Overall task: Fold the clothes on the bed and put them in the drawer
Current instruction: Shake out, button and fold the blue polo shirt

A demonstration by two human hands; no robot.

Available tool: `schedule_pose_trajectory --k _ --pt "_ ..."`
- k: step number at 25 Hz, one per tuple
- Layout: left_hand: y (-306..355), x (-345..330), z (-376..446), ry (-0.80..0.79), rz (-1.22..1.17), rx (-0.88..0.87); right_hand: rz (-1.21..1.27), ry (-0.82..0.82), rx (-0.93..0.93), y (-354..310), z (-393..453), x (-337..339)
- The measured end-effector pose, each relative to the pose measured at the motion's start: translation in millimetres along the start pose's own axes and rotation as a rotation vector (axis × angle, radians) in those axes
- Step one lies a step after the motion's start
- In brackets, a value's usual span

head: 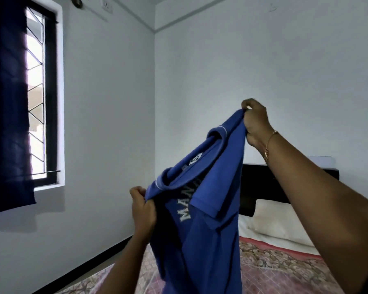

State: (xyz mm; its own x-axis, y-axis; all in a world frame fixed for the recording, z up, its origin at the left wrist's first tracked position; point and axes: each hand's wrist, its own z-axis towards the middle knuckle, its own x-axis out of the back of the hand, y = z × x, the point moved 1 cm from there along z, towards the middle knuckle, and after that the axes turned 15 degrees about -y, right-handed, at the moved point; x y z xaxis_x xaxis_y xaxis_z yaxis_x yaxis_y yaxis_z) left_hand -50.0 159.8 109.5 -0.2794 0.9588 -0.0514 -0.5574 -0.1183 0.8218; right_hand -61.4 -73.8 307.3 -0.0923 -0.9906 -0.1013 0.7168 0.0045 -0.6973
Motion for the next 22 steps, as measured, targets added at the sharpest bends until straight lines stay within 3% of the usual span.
schedule_pose_trajectory --k 2,5,8,10,11,13,15,17,19,20,22 --pt "25.4 10.8 11.2 0.054 0.016 -0.031 -0.295 -0.011 0.079 12.7 -6.6 25.7" --pt "60.5 20.1 33.2 0.11 -0.024 -0.058 -0.943 -0.149 0.231 38.8 -24.1 51.6" --pt "84.8 30.3 47.2 -0.028 -0.041 -0.098 -1.292 -0.3 0.423 60.6 -48.0 62.4" --pt "101.0 40.8 46.5 -0.267 -0.071 -0.104 -1.356 -0.336 0.434 64.5 -58.8 67.9" --pt "108.8 45.7 42.6 -0.447 -0.079 -0.089 -1.325 -0.343 0.365 59.1 -64.3 69.0" --pt "122.9 56.1 33.3 -0.768 -0.064 -0.077 -1.037 -0.359 0.174 38.2 -72.3 70.5" --pt "141.8 65.7 25.0 -0.906 -0.176 -0.101 -0.709 -0.37 0.05 5.2 -81.1 67.7" --pt "160.4 68.4 23.3 -0.943 -0.294 -0.186 -0.357 -0.36 0.018 -23.6 -84.0 65.0" --pt "176.9 58.4 29.2 -0.847 -0.484 -0.16 -0.142 -0.279 0.016 -38.7 -74.7 61.4" --pt "176.1 52.1 35.8 -0.772 -0.497 -0.093 -0.148 -0.234 0.002 -38.7 -70.0 58.3" --pt "156.9 48.0 36.4 -0.706 -0.26 -0.033 -0.361 -0.178 -0.064 -24.3 -65.4 56.9"
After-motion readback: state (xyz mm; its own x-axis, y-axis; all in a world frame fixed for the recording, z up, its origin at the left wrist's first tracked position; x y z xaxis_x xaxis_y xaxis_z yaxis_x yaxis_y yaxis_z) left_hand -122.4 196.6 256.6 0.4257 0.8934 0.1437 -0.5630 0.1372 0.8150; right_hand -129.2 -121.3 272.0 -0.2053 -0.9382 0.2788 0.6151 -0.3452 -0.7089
